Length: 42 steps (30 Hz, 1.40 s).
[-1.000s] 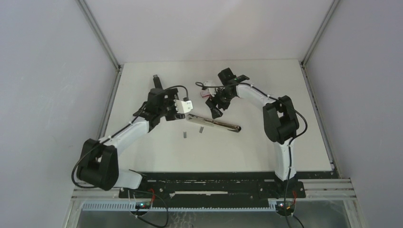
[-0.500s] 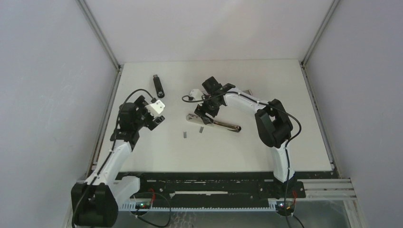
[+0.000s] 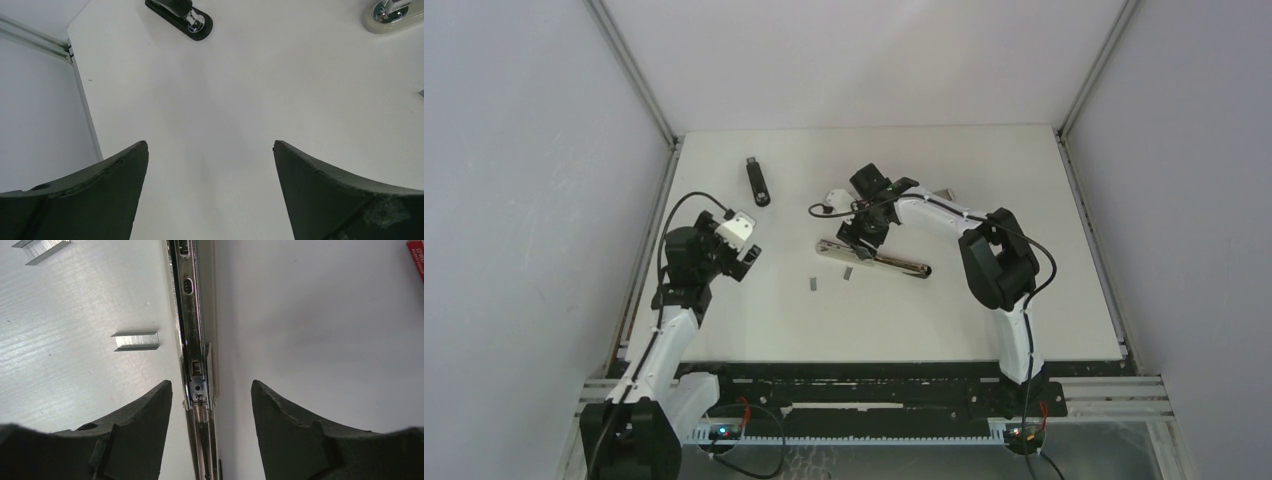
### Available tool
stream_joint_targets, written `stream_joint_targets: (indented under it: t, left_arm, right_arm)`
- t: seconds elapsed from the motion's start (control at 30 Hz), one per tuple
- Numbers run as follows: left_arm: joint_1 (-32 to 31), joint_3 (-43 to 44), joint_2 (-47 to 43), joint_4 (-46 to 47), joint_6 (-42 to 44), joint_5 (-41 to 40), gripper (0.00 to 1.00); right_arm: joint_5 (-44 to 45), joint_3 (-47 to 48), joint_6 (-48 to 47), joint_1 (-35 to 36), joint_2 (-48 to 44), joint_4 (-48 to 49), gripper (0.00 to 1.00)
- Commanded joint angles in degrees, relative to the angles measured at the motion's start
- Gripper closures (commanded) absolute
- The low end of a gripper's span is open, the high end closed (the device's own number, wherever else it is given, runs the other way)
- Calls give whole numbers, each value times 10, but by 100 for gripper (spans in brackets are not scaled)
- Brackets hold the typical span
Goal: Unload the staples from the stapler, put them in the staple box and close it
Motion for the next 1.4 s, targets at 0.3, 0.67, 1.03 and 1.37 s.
stream_joint_targets:
  t: [0.3,0.67,1.03,1.37]
  left_arm:
    - [6,-19,-7,45,-31,-3,0]
    - [8,-23,1,50,-29,-6,0]
    - [8,-24,10,52,-31,-1,0]
    - [7,-22,21,53,-32,4,0]
  right_arm:
    - [9,2,-9,19,19,7,47]
    - [25,0,-7,20,20,9,79]
    - [42,-17,26,-3,-4,13,97]
    - [108,-22,98,-37,-17,22,100]
